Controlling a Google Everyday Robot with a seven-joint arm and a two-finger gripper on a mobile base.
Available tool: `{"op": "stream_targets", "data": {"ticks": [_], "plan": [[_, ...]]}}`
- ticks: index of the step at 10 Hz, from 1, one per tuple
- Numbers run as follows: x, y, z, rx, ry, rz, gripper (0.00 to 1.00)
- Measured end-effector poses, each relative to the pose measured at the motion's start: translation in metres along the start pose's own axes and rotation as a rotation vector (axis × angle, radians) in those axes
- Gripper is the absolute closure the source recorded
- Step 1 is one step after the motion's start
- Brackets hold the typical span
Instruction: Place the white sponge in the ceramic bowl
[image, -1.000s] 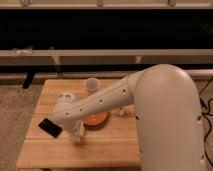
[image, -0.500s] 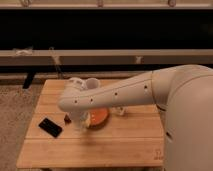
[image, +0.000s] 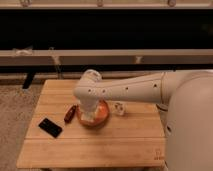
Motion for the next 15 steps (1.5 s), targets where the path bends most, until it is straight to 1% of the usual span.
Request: {"op": "stream_targets", "data": {"ticks": [2, 3, 4, 6, 8, 10, 11, 13, 14, 15], "plan": [[0.010, -0.006, 0.007, 0.006, 0.007, 0.006, 0.34], [0.014, -0.010, 0.010, 0.006, 0.011, 0.004, 0.26], [0.018, -0.012, 0.010, 0.004, 0.016, 0.003, 0.21], [0.030, -0.014, 0.013, -0.004, 0.029, -0.008, 0.20], [0.036, -0.015, 0.018, -0.008, 0.035, -0.019, 0.20], [0.051, -0.001, 0.023, -0.020, 0.047, -0.013, 0.20], [0.056, 0.007, 0.022, -0.020, 0.057, -0.009, 0.20], [0.055, 0.014, 0.005, -0.011, 0.085, -0.024, 0.20], [0.052, 0.017, -0.008, 0.002, 0.097, -0.028, 0.20], [0.050, 0.020, -0.016, 0.008, 0.100, -0.025, 0.20]]}}
